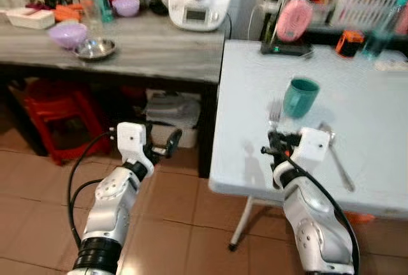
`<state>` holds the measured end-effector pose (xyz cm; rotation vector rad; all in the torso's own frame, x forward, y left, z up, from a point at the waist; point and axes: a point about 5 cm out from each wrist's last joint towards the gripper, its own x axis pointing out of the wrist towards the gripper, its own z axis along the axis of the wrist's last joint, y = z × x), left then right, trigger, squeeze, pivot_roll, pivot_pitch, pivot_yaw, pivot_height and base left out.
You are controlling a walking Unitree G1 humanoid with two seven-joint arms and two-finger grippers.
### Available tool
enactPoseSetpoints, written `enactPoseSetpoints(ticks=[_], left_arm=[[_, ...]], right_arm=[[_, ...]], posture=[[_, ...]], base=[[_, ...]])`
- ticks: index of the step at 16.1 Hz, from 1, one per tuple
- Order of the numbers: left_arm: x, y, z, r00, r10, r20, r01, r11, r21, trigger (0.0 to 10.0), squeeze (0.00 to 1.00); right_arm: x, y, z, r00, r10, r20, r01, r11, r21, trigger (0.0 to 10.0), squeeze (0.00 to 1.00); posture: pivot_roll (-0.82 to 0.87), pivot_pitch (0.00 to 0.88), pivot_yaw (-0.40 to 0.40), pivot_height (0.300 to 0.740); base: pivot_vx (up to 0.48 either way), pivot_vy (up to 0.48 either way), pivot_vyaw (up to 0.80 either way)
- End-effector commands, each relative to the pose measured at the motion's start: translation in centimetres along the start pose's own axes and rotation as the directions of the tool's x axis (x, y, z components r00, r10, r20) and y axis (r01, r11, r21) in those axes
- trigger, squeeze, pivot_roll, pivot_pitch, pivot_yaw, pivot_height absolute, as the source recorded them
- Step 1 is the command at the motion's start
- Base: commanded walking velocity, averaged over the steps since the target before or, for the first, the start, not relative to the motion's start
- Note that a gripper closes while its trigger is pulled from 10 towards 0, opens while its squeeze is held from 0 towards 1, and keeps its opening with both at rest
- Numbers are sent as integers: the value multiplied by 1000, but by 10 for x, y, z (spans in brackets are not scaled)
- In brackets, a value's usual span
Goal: Setting the table
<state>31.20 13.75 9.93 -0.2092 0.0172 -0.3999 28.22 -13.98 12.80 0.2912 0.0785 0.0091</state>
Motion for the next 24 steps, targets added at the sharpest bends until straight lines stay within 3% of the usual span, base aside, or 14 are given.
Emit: enactPoseSetpoints(ticks=[1,13,14,16,19,22,24], left_arm=[[3,-4,1,1000,-15,0,15,1000,9,10000,0],[10,-14,-1,999,-34,7,34,999,-15,10000,0],[6,-9,-4,1000,-10,3,10,1000,-1,10000,0],[-3,1,-6,999,53,12,-53,998,14,10000,0],[-24,20,-7,986,166,32,-167,984,56,10000,0],[-42,24,-14,977,210,30,-212,972,100,10000,0],[-41,19,-15,978,205,30,-207,973,100,10000,0]], right_arm=[[0,-1,-2,1000,-11,-3,11,1000,10,10000,0],[4,-4,-4,1000,-9,10,9,1000,-15,10000,0],[2,-8,-3,999,-21,27,22,999,-34,10000,0],[-5,-18,6,992,-28,122,47,986,-162,10000,0],[-19,-41,7,986,-77,151,110,968,-224,10000,0],[-32,-54,0,984,-99,147,135,955,-263,10000,0],[-33,-54,-2,984,-102,148,139,954,-265,10000,0]], posture=[[-28,0,5,740],[-17,0,6,740],[-17,0,5,740],[-17,0,6,740],[-15,0,11,740],[-10,0,16,740],[-8,0,16,740]], base=[[0,386,0],[0,398,0],[0,405,0],[0,401,0],[0,401,0],[0,406,0],[0,405,0]])
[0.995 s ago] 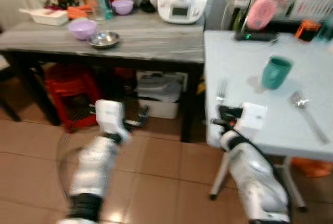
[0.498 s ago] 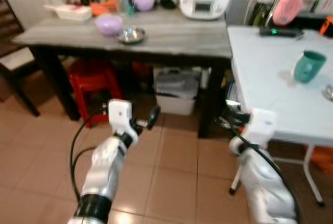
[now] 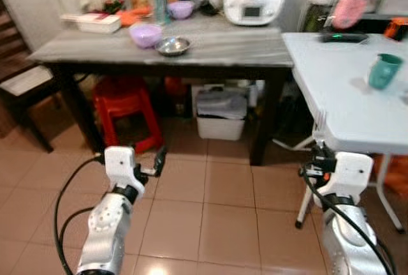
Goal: Setting the table
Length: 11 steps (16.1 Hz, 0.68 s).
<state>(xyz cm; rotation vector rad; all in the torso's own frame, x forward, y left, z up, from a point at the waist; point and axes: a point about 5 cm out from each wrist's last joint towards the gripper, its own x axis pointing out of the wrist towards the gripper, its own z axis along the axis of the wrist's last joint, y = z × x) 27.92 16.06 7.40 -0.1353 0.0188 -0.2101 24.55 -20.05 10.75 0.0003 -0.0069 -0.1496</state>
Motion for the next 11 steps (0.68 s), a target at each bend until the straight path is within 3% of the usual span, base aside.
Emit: enactPoseSetpoints(ticks=[1,3,6,11], left_arm=[[1,5,7,1000,15,21,-15,1000,27,10000,0],[3,2,9,999,15,29,-15,1000,21,10000,0],[3,-1,13,998,-32,45,32,999,17,10000,0],[4,-5,15,997,-59,50,60,998,-10,10000,0]], right_arm=[[3,10,7,999,29,35,-29,999,13,10000,0],[5,12,8,999,26,47,-27,1000,14,10000,0],[6,14,8,998,30,55,-31,999,16,10000,0],[5,15,9,997,40,67,-41,999,8,10000,0]], posture=[[-8,0,17,740],[-7,0,18,740],[-9,0,21,740],[-12,0,22,740]], base=[[0,405,0],[0,337,0],[0,0,0],[295,0,0]])
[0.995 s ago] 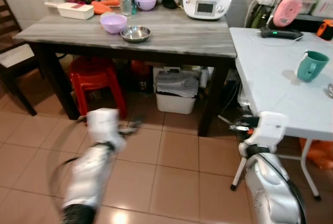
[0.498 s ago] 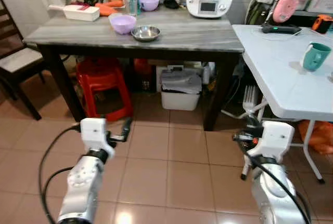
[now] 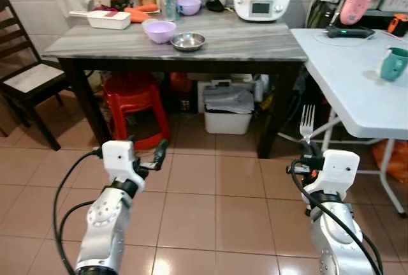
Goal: Setting the table
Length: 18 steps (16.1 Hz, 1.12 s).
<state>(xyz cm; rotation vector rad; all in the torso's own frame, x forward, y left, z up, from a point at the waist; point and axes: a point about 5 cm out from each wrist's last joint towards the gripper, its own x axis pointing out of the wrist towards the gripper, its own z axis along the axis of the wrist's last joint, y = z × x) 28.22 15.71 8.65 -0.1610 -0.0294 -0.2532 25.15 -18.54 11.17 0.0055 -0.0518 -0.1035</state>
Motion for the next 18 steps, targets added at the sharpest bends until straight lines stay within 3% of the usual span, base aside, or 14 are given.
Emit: enactPoseSetpoints(ticks=[1,5,18], left_arm=[[1,-2,2,1000,-19,0,19,1000,3,10000,0],[2,-5,2,999,-39,-3,39,999,-7,10000,0],[6,-14,5,996,-91,3,91,996,0,10000,0]], right_arm=[[1,-1,5,1000,3,29,-2,1000,-14,10000,0],[1,1,5,1000,8,30,-7,1000,-7,10000,0],[0,3,3,1000,12,29,-12,1000,4,10000,0]], posture=[[-15,0,23,740],[-15,0,21,740],[-16,0,27,740]], base=[[341,0,0],[420,0,417],[480,0,65]])
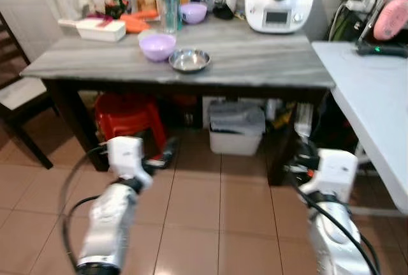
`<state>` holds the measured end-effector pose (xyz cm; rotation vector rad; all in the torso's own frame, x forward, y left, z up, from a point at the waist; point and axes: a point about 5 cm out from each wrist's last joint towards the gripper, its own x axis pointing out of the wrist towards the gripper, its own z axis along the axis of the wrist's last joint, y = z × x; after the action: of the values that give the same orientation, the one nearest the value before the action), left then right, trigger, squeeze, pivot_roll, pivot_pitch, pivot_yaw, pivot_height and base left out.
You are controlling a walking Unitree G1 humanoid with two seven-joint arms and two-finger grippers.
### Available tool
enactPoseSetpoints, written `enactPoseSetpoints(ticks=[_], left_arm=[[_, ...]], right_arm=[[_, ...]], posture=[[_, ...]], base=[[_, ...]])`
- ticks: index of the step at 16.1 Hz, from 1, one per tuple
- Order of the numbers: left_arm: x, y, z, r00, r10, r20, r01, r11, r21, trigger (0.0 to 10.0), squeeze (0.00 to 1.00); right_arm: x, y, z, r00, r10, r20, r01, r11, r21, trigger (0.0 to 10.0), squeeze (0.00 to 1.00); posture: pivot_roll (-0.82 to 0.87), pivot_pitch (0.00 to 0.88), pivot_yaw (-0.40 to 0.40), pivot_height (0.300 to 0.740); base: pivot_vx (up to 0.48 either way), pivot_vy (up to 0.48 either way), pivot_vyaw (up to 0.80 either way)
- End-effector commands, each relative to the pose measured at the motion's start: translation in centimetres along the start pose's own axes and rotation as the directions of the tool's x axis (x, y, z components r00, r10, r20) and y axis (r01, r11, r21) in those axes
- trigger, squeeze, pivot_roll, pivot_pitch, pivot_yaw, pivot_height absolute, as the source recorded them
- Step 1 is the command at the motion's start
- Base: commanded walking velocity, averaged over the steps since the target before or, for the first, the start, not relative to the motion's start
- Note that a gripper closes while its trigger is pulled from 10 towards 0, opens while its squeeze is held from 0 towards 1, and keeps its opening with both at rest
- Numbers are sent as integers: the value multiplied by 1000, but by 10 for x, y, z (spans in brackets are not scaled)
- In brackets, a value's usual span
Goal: Setting the table
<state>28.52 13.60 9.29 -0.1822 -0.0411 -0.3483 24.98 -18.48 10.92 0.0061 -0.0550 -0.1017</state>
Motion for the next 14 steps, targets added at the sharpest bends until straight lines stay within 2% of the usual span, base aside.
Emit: enactPoseSetpoints(ticks=[1,5,10,14], left_arm=[[-2,5,2,1000,5,-6,-5,1000,20,10000,0],[-1,4,3,1000,1,-5,-1,1000,17,10000,0],[0,1,3,1000,-7,-3,7,1000,16,10000,0],[1,-1,3,1000,-15,-6,15,1000,16,10000,0]], right_arm=[[2,2,5,1000,10,25,-10,1000,5,10000,0],[2,3,5,1000,10,21,-11,1000,6,10000,0],[3,5,5,1000,16,24,-16,1000,10,10000,0],[3,7,4,1000,13,19,-13,1000,19,10000,0]], posture=[[-16,0,27,740],[-16,0,26,740],[-16,0,28,740],[-14,0,31,740]], base=[[480,0,425],[480,0,102],[480,0,615],[480,0,0]])
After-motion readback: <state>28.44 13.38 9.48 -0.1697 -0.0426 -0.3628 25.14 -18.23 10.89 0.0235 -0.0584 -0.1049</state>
